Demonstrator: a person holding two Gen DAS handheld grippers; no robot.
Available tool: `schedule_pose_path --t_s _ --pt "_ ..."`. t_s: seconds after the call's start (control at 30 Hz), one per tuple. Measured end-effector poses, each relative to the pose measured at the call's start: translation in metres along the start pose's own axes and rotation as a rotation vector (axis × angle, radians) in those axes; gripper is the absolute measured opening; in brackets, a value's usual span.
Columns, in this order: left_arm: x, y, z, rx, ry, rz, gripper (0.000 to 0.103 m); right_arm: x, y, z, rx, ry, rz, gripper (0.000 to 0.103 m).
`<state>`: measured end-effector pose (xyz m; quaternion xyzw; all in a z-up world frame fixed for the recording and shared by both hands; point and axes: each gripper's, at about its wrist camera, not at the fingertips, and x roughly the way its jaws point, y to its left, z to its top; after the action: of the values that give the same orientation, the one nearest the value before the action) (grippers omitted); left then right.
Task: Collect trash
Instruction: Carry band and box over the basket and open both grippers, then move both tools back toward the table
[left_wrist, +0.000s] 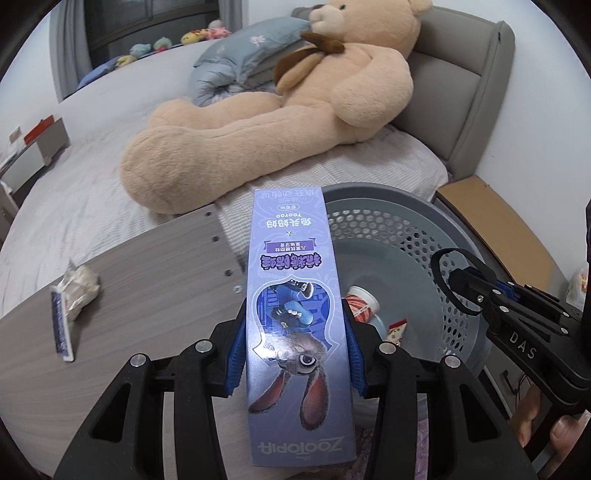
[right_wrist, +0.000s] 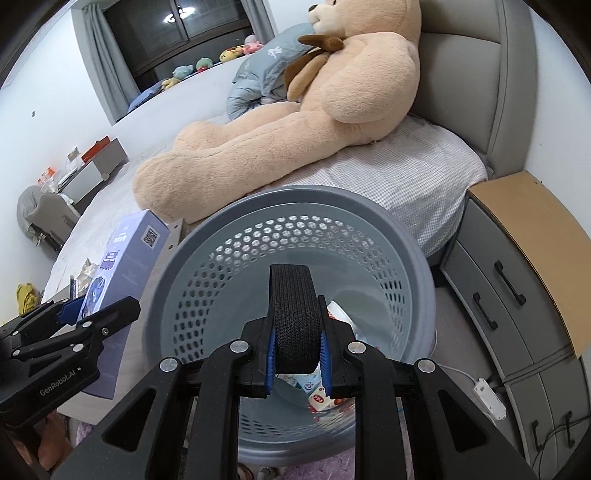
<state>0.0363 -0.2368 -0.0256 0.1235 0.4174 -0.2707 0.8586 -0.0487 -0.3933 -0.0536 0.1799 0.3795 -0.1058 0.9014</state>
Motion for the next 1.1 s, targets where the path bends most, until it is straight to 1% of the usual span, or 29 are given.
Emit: schedule_pose_path --t_s 0.17,0.33,0.4,0.43,0.47,0.5,0.53,0.57,0.73,0.8,0.93,1.0,1.1 --pt "0.015 -0.011 0.007 0.014 0.026 -0.014 0.045 0.012 -0.009 0.006 0.013 0.021 -0.002 0.018" --pt "0.017 -0.014 0.009 0.026 0.017 -0.001 0.045 0.018 -0.012 0.010 0.022 0.023 0.003 0.018" --pt "0.018 -0.013 0.011 0.021 0.017 0.002 0.052 0.019 -0.013 0.011 0.023 0.018 0.001 0.019" --pt "0.018 -0.013 0.010 0.017 0.017 0.002 0.054 0.019 -0.014 0.012 0.023 0.018 0.000 0.020" --pt "0.018 -0.011 0.010 0.012 0.016 0.005 0.058 0.020 -0.014 0.012 0.022 0.019 -0.001 0.025" --pt "0.019 -0.011 0.011 0.010 0.015 0.007 0.061 0.020 -0.014 0.012 0.019 0.019 -0.006 0.038" --pt "0.018 -0.010 0.011 0.006 0.014 0.008 0.063 0.018 -0.014 0.012 0.017 0.011 -0.014 0.044" --pt "0.018 -0.009 0.011 0.001 0.011 0.009 0.065 0.017 -0.014 0.012 0.017 0.002 -0.020 0.046" --pt "0.013 -0.001 0.011 -0.023 -0.003 0.028 0.071 0.015 -0.014 0.010 0.025 0.002 -0.024 0.046" --pt "0.009 0.002 0.010 -0.033 -0.011 0.036 0.076 0.014 -0.014 0.009 0.028 0.004 -0.025 0.046" --pt "0.002 0.008 0.007 -0.049 -0.029 0.061 0.082 0.011 -0.010 0.007 0.027 0.006 -0.023 0.047" --pt "-0.001 0.012 0.005 -0.057 -0.036 0.075 0.088 0.009 -0.008 0.004 0.025 0.007 -0.021 0.049" --pt "-0.006 0.017 0.001 -0.063 -0.042 0.093 0.089 0.008 -0.003 0.002 0.019 0.015 -0.015 0.051"
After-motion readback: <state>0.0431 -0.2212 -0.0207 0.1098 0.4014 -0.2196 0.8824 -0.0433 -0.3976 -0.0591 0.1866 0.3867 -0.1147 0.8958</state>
